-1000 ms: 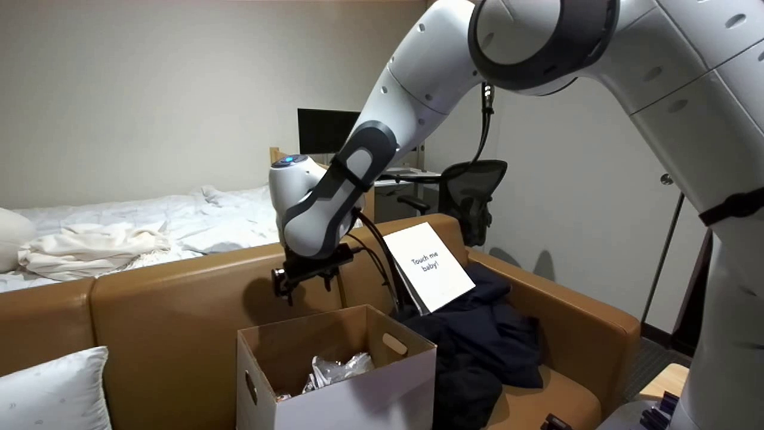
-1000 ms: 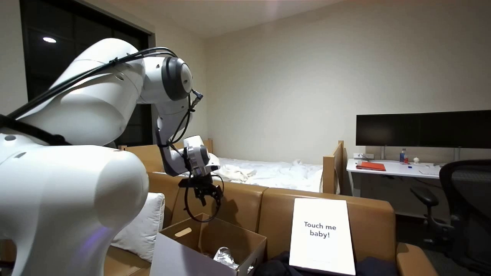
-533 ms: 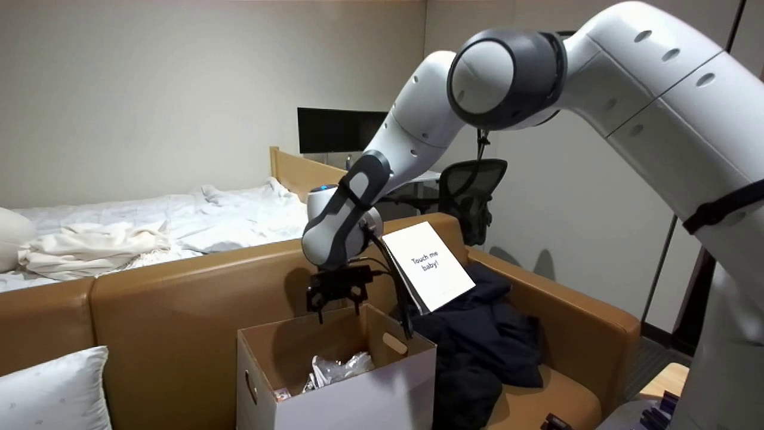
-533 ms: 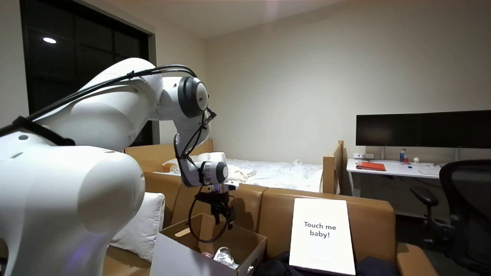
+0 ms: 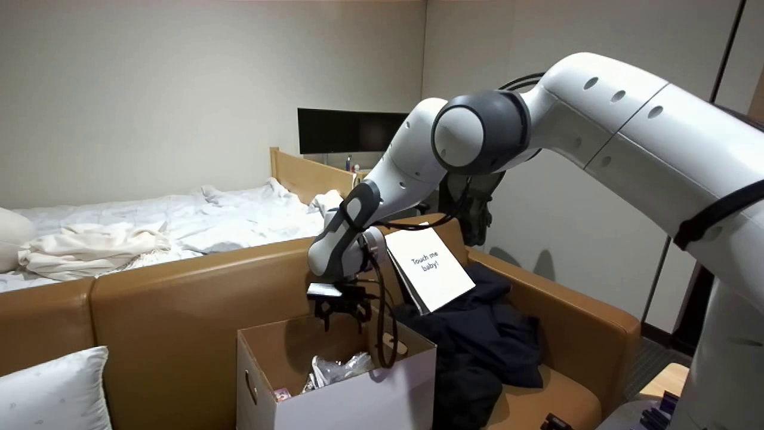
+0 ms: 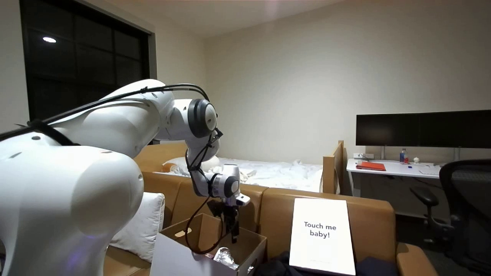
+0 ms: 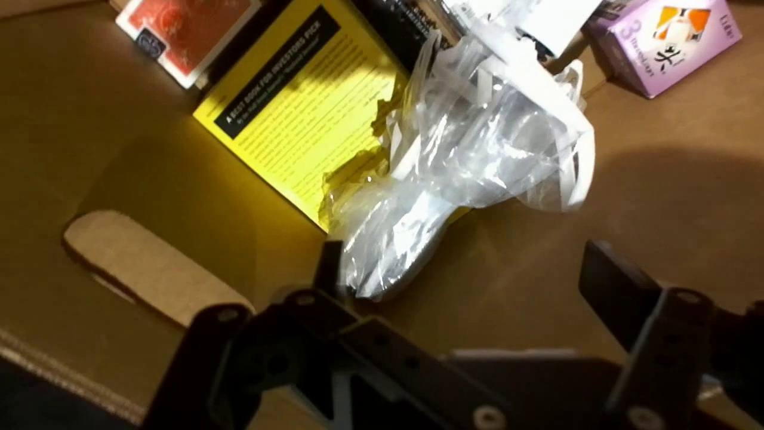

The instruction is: Remove the white object from the box and put it on the sofa

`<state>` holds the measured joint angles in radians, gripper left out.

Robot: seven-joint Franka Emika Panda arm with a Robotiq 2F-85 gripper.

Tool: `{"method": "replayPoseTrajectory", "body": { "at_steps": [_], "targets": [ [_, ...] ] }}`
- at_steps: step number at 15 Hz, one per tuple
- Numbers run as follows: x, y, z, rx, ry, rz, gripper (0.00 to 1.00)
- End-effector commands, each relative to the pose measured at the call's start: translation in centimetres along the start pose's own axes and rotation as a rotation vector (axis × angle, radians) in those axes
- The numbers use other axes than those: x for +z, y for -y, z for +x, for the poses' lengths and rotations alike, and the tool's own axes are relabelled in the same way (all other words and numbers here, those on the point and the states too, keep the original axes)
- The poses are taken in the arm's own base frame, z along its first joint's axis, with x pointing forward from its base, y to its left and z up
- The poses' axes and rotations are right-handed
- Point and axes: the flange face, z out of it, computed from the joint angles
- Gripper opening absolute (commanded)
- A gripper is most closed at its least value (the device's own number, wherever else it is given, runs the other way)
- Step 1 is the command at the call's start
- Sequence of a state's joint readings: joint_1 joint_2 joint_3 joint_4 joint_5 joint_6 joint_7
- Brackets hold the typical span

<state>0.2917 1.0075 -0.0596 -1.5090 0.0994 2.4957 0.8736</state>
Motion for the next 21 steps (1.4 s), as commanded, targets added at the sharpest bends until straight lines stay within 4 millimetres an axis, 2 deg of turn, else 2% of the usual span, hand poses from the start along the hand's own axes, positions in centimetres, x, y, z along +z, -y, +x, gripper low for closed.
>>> {"method": "replayPoseTrajectory", "body": {
  "at_steps": [1,3,5,8,9,10,12,15,19,21],
  "targets": [
    [3.7,-1.1,0.5,0.192,0.045,-0.010,1.00],
    [5.5,-2.2,1.2,0.294,0.052,-0.021,1.00],
    [6.2,-2.4,2.4,0.388,0.066,0.010,1.00],
    [5.5,-1.1,4.4,0.500,0.089,0.094,1.00],
    [4.9,-0.2,4.4,0.516,0.104,0.123,1.00],
    [5.4,-1.5,3.9,0.447,0.075,0.061,1.00],
    [4.8,-0.6,4.3,0.469,0.084,0.095,1.00],
    [4.7,-0.3,4.3,0.474,0.087,0.102,1.00],
    [7.7,-0.5,5.8,0.528,0.135,0.052,1.00],
    [8.6,-0.7,6.6,0.521,0.162,0.028,1.00]
  ]
}}
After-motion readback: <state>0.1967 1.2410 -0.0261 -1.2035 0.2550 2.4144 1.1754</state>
